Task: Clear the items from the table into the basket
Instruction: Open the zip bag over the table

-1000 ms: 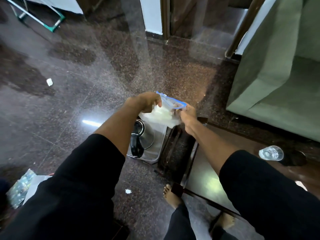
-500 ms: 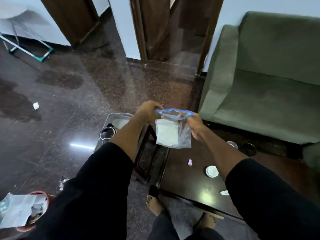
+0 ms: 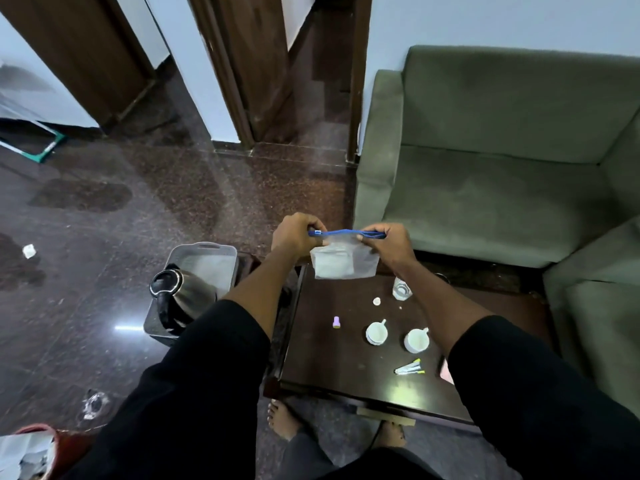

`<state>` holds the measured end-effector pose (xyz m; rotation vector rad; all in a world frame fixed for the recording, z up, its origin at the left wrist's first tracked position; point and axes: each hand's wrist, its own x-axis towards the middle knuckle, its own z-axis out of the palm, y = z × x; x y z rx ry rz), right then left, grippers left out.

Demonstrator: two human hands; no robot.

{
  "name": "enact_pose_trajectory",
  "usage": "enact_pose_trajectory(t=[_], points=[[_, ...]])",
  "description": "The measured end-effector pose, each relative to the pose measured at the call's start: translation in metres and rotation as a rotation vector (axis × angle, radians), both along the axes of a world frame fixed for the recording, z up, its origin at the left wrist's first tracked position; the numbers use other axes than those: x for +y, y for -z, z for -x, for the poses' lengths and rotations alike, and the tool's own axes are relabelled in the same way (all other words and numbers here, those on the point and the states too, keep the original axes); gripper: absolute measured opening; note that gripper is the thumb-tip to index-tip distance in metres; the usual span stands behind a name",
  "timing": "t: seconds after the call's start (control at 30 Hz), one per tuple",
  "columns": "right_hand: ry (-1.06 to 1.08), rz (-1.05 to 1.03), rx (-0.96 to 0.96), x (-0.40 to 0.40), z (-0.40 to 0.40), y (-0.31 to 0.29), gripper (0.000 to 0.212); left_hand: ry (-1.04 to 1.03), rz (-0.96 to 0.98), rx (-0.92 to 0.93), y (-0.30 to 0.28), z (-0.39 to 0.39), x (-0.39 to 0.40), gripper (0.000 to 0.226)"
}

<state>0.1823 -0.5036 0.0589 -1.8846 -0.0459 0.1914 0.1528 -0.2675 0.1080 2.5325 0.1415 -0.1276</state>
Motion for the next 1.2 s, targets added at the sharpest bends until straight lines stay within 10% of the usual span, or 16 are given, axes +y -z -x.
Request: enact_pose_trajectory(t=[0.23, 0.43, 1.2], points=[[0.008, -0.007, 0.006, -0.046, 0.002, 0.005, 0.007, -0.015, 0.084, -0.060, -0.001, 0.002, -0.035, 0.009], [-0.123, 0.592, -0.281, -0.064, 0.008, 0.008, 0.044, -0.027, 0.044, -0.056, 0.009, 0.000, -0.072, 0.029], [0.039, 0.492, -0.219, -0.027, 0.015, -0.008, 0.011, 0.194, 0.080, -0.059, 0.011, -0.010, -0.085, 0.014]])
